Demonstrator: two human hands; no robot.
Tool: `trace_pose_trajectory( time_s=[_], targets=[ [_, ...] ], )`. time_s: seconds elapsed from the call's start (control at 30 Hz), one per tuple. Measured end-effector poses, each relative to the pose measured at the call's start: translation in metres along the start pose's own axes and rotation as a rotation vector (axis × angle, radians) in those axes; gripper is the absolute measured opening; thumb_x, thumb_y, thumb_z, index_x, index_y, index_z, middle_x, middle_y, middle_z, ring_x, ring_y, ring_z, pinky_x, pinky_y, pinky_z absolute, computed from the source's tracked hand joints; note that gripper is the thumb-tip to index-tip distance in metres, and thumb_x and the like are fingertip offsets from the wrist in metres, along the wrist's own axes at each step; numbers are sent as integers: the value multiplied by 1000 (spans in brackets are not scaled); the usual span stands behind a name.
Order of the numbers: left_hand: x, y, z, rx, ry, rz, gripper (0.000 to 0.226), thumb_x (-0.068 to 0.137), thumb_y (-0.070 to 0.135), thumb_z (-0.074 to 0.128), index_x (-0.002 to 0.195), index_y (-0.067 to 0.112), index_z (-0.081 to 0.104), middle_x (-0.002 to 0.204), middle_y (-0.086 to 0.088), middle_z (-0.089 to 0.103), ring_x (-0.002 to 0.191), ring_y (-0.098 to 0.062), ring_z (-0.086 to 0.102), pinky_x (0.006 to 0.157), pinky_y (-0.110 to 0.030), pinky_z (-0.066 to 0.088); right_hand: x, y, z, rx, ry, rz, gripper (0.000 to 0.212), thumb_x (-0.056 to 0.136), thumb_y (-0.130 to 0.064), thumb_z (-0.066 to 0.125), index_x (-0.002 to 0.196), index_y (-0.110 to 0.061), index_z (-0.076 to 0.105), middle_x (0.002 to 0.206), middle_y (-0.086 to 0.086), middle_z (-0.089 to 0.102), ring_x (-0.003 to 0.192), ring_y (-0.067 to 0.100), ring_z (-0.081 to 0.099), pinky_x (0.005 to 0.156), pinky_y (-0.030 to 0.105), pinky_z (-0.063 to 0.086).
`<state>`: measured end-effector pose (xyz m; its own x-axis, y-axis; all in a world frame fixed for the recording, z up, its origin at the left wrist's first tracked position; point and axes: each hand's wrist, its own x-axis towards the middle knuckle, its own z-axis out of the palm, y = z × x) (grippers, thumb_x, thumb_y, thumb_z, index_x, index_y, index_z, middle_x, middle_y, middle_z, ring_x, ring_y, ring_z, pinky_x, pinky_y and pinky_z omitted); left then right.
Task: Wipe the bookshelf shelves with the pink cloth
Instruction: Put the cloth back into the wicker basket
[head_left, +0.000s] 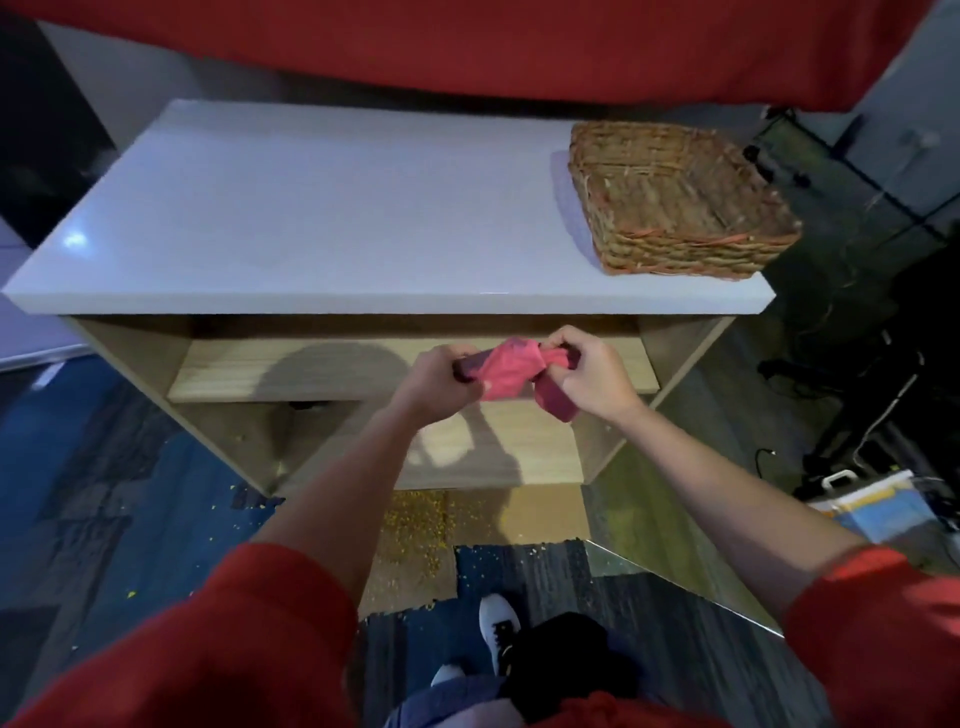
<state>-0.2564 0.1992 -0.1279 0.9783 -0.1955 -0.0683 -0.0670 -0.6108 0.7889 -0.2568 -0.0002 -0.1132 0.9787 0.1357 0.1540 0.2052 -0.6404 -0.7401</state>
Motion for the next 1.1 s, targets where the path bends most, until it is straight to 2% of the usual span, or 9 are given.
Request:
trace_pose_trajectory(
  time_s=[0.13, 0.3, 0.4, 0.6, 0.73, 0.8, 0.87, 0.97, 1.1],
  targets=[
    [17, 31, -11, -129, 130, 92, 25, 78, 6, 72, 100, 6, 62, 79, 2, 59, 59, 4, 49, 60, -11, 38, 12, -18, -30, 50, 150, -70, 18, 80, 5, 59, 91, -6, 68, 84, -5, 64, 75, 5, 57, 72, 3, 38],
    [60, 86, -16, -289, 250, 85, 41, 82, 8, 69, 117, 7, 49, 93, -3, 55, 86, -21, 58, 83, -31, 49, 48, -23, -76, 92, 267, -152, 19, 85, 2, 57, 101, -3, 67, 97, 1, 62, 92, 9, 55, 80, 1, 36],
    [93, 117, -9, -315, 262, 137, 44, 86, 9, 64, 122, 5, 39, 85, 4, 50, 86, -20, 55, 86, -36, 48, 75, -14, -107, 74, 334, -163, 21, 88, 1, 53, 106, -2, 64, 102, 0, 56, 97, 8, 50, 83, -2, 31],
    [161, 176, 13, -451, 348, 169, 40, 90, 8, 58, 116, 16, 29, 78, 2, 49, 76, -24, 55, 81, -45, 50, 135, 19, -169, 159, 422, -149, 24, 85, 1, 56, 106, -11, 60, 105, -1, 62, 101, 12, 58, 92, 18, 43],
    [200, 194, 24, -443, 246, 142, 25, 87, -2, 56, 102, 17, 50, 93, -3, 58, 90, -34, 59, 93, -51, 47, 164, 40, -193, 151, 475, -105, 24, 83, 4, 57, 93, -16, 48, 96, 2, 58, 95, 15, 59, 87, 22, 45],
    [214, 198, 29, -364, 204, 123, 25, 87, -6, 53, 106, 9, 61, 109, -20, 62, 105, -45, 57, 97, -50, 45, 178, 52, -199, 95, 450, -88, 25, 81, 7, 54, 84, -17, 49, 91, 2, 58, 94, 19, 59, 89, 29, 46],
    [226, 203, 35, -285, 157, 96, 31, 90, -7, 47, 116, 3, 60, 120, -29, 58, 114, -45, 52, 98, -44, 42, 189, 61, -202, 45, 371, -32, 27, 83, 10, 48, 78, -15, 58, 89, 2, 61, 96, 18, 59, 91, 25, 43],
    [244, 207, 44, -147, 116, 75, 36, 92, -5, 41, 125, 2, 56, 132, -18, 53, 122, -30, 50, 96, -26, 38, 201, 73, -202, -59, 284, 120, 31, 90, 8, 43, 86, -3, 72, 101, 7, 69, 102, 13, 57, 86, 11, 34],
    [267, 204, 56, -35, 109, 48, 34, 92, -2, 42, 123, -1, 57, 125, -11, 55, 113, -21, 53, 75, -7, 36, 213, 86, -204, -84, 100, 240, 20, 90, 2, 51, 98, -1, 69, 112, 11, 66, 109, 19, 57, 89, 18, 36]
  ],
)
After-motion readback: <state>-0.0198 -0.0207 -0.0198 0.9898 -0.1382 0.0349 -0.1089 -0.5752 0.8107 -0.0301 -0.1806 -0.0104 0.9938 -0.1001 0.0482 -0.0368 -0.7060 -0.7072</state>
